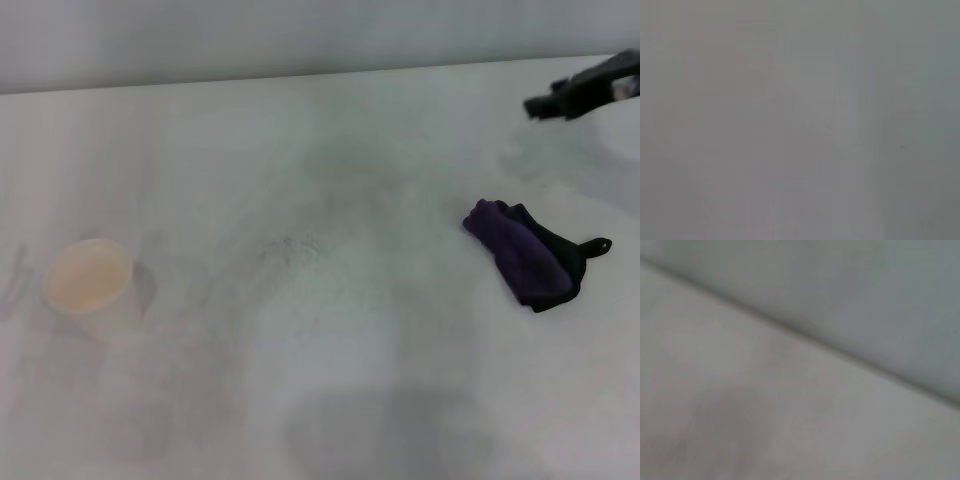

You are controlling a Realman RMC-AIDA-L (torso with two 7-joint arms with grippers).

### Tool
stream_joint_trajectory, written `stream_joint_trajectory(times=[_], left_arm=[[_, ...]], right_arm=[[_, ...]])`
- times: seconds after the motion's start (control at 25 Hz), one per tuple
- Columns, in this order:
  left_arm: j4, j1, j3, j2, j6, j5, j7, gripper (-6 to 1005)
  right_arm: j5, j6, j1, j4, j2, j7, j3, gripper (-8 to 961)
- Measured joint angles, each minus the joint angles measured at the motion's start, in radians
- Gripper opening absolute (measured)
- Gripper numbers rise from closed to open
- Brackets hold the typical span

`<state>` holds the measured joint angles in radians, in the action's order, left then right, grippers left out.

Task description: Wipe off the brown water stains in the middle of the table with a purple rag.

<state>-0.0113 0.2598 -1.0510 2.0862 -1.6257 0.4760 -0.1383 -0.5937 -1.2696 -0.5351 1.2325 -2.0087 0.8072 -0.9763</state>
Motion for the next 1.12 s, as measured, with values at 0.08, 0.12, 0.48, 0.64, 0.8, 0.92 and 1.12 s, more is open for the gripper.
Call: stream_joint_trajectory(times=[0.08, 0.12, 0.48, 0.64, 0.8, 0.92, 1.12], left_arm=[[0.002, 0.002, 0.001, 0.000, 0.000, -0.002, 0.000, 887], [0.003, 0.005, 0.001, 0.000, 0.000, -0.007, 0.000, 888], [-0.004, 0.024, 0.002, 0.000, 0.002, -0.061, -0.002, 887], [-0.004, 0.028, 0.002, 0.001, 0.000, -0.062, -0.002, 888], [-0.004, 0.031, 0.002, 0.001, 0.001, -0.065, -0.002, 887], [-0.004, 0.036, 0.002, 0.002, 0.001, -0.070, -0.004, 887], [-0.003, 0.038, 0.002, 0.001, 0.000, -0.073, -0.004, 887]], right_arm=[[-0.059, 0.044, 0.023, -0.006, 0.000, 0.065, 0.044, 446], [-0.091, 0.062, 0.031, -0.013, 0.000, 0.095, 0.063, 446], [-0.494, 0.175, 0.065, -0.244, 0.005, 0.558, 0.314, 447], [-0.680, 0.182, 0.068, -0.399, 0.005, 0.798, 0.414, 447], [-0.834, 0.181, 0.071, -0.543, 0.005, 1.047, 0.485, 447], [-0.990, 0.169, 0.085, -0.664, 0.001, 1.290, 0.518, 447], [-1.279, 0.088, 0.107, -0.871, 0.001, 1.652, 0.523, 447]])
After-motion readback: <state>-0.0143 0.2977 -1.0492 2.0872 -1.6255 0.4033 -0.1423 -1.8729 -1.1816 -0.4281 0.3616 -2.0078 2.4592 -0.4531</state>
